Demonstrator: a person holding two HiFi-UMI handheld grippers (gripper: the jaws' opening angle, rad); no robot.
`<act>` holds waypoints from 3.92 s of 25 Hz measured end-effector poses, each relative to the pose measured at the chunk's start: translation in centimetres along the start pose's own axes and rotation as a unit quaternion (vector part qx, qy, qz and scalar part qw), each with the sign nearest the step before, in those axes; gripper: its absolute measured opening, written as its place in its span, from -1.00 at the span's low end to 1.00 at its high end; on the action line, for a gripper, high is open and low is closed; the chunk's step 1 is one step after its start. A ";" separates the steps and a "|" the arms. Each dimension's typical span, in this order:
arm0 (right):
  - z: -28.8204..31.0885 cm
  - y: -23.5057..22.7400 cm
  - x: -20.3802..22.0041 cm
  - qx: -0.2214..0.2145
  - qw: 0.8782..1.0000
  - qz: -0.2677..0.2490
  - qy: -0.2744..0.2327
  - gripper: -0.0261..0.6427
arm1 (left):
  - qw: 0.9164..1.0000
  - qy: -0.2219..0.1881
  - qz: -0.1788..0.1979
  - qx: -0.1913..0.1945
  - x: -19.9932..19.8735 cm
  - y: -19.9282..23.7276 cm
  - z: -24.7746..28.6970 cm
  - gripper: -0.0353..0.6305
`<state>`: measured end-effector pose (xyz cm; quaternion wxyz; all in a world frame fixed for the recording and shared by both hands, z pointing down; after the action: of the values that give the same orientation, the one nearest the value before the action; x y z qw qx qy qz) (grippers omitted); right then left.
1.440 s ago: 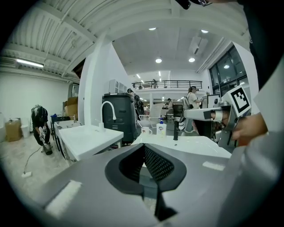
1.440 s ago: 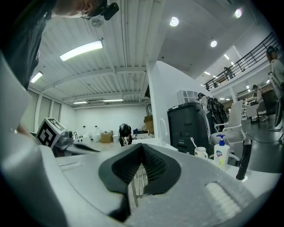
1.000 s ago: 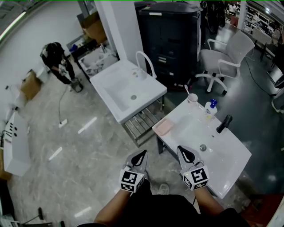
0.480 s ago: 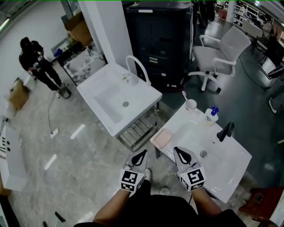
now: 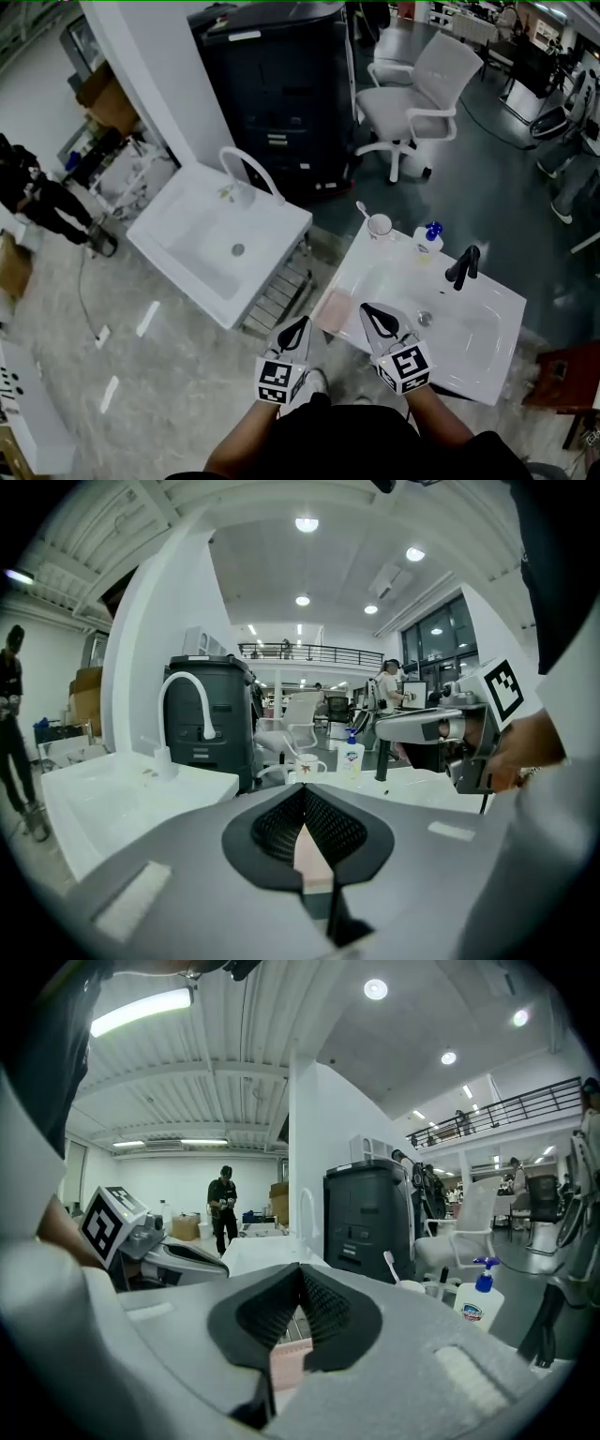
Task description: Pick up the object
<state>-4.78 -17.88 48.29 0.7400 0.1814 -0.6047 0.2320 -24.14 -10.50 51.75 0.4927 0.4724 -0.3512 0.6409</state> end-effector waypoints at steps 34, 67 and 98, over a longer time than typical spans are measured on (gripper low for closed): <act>-3.9 -4.1 2.2 0.099 0.993 0.069 0.010 -0.89 | 0.995 0.074 0.009 0.066 3.0 -1.1 8.5 -0.08; -5.0 -4.3 7.1 0.105 0.987 0.102 0.069 -0.89 | 0.965 0.246 0.051 0.081 11.1 -2.1 13.3 0.51; -6.4 -7.4 4.8 0.152 0.987 0.043 0.031 -0.89 | 0.991 0.100 0.071 0.056 -1.1 -2.8 12.9 0.50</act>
<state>5.36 -19.92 51.77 0.7117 0.2585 -0.5461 0.3584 -18.05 -21.88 54.65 0.4512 0.4067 -0.2969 0.7368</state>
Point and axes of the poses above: the fingertips, and each gripper's own axes: z forward along the fingers, y to its left, x out of its underside, the point moved 8 cm from there along -z, backward along the fingers, and after that the axes turned 1 degree about z, right-handed, at the moved point
